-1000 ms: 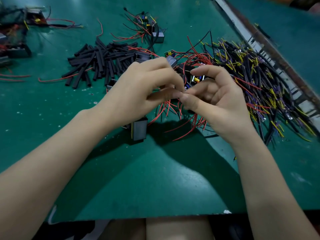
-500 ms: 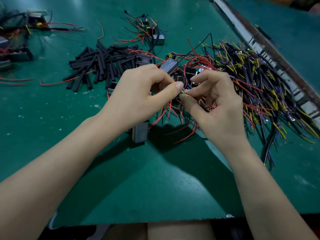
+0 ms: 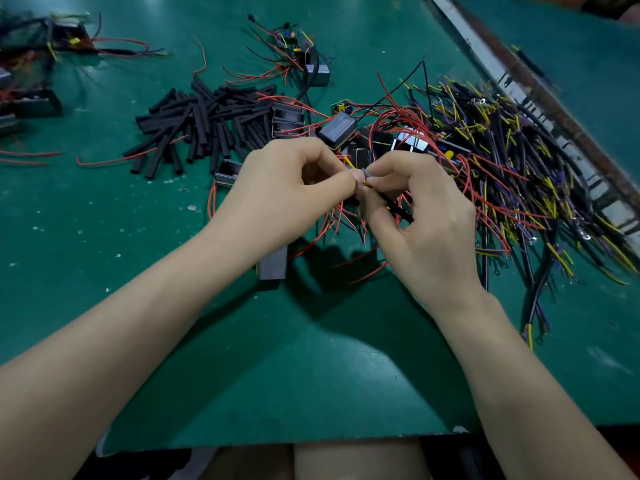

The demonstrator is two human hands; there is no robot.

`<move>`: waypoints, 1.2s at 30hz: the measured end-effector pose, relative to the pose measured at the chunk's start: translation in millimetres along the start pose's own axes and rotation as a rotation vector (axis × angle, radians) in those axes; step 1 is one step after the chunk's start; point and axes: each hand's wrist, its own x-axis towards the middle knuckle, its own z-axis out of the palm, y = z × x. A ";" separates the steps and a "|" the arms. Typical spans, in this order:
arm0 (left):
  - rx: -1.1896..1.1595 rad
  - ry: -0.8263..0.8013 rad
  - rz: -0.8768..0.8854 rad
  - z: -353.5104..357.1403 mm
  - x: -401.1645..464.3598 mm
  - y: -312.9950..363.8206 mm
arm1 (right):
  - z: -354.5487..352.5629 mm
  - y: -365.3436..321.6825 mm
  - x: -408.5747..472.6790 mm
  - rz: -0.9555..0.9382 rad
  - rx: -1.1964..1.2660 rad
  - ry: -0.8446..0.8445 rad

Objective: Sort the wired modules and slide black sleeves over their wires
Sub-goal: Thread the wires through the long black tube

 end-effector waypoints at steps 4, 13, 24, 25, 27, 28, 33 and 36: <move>-0.028 -0.003 -0.029 2.0 1.6 -2.2 | -0.1 1.2 0.1 -0.005 -0.041 0.010; 0.063 -0.072 0.098 -1.1 0.9 -1.9 | 2.6 2.7 -4.1 0.061 -0.019 0.053; 0.728 0.057 0.701 -8.9 1.4 -8.8 | -9.9 13.5 4.8 0.308 0.331 -0.235; 0.718 0.074 0.691 -8.5 1.3 -8.7 | -9.6 13.0 5.0 0.316 0.353 -0.220; 0.613 0.069 0.617 -7.6 2.3 -7.7 | -8.9 12.7 4.9 0.295 0.352 -0.170; 0.529 0.048 0.561 -8.3 4.1 -7.5 | -8.7 13.8 4.5 0.283 0.329 -0.151; 0.417 0.025 0.493 -29.1 17.3 -13.4 | -9.3 21.1 3.3 0.218 0.157 -0.152; 0.529 -0.102 0.543 -37.2 17.2 -17.5 | -8.7 20.0 3.7 0.157 0.084 -0.154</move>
